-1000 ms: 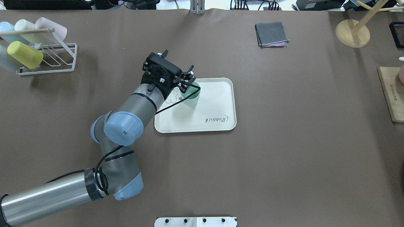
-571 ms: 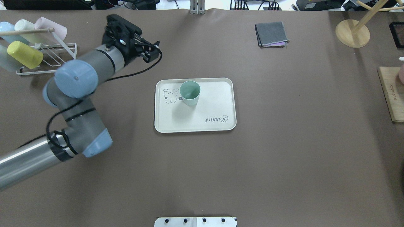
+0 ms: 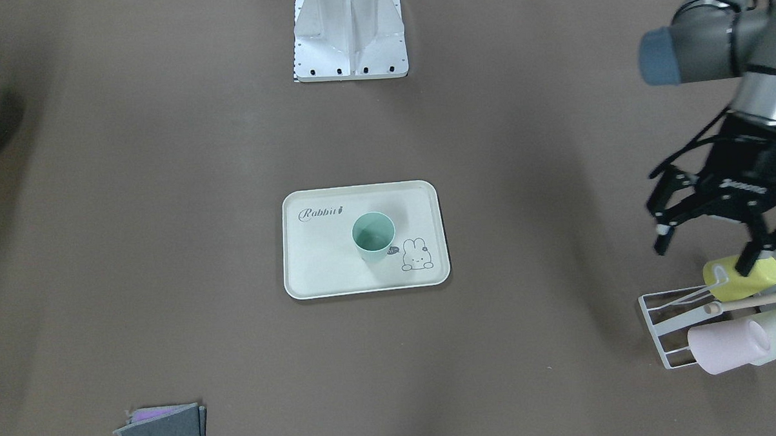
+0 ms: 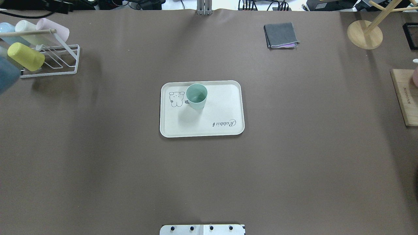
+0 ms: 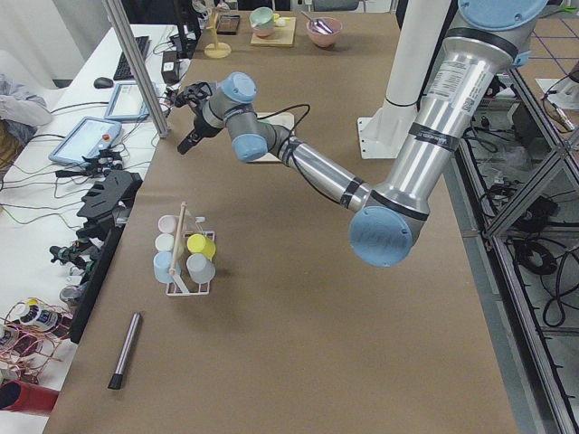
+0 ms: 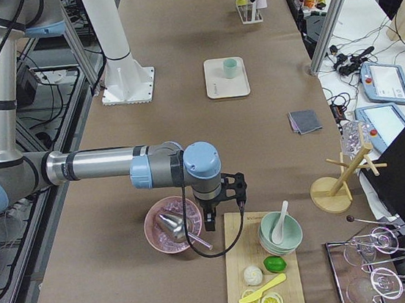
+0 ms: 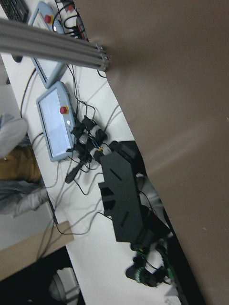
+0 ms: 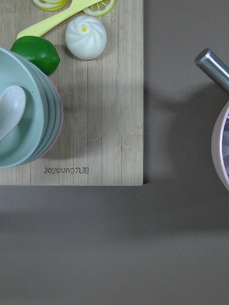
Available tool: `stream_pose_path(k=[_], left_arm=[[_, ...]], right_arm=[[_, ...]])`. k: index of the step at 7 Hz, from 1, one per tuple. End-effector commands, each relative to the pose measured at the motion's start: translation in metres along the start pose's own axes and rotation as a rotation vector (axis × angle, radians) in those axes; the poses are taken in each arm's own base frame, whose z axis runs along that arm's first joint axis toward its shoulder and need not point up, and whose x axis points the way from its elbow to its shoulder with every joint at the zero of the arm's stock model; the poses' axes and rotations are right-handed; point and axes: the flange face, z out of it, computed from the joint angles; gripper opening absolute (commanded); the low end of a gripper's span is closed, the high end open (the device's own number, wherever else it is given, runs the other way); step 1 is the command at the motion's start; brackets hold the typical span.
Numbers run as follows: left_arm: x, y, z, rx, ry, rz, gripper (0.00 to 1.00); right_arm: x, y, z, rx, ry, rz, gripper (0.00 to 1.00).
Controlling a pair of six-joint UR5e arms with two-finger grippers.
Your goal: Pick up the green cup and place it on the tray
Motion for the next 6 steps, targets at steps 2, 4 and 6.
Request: stream_pose_path(k=[2,4,6], left_arm=[[-0.162,0.038,-0.09,-0.198,-0.008,-0.183,0.97],[-0.227,0.073,-0.105,-0.369,-0.061,-0.237,0.97],[-0.271,0.165,-0.104,-0.525,-0.078,-0.299,0.97]], right_arm=[[0.0,0.0,0.0,0.0,0.0,0.0,1.0],[0.0,0.0,0.0,0.0,0.0,0.0,1.0],[0.0,0.0,0.0,0.0,0.002,0.0,1.0]])
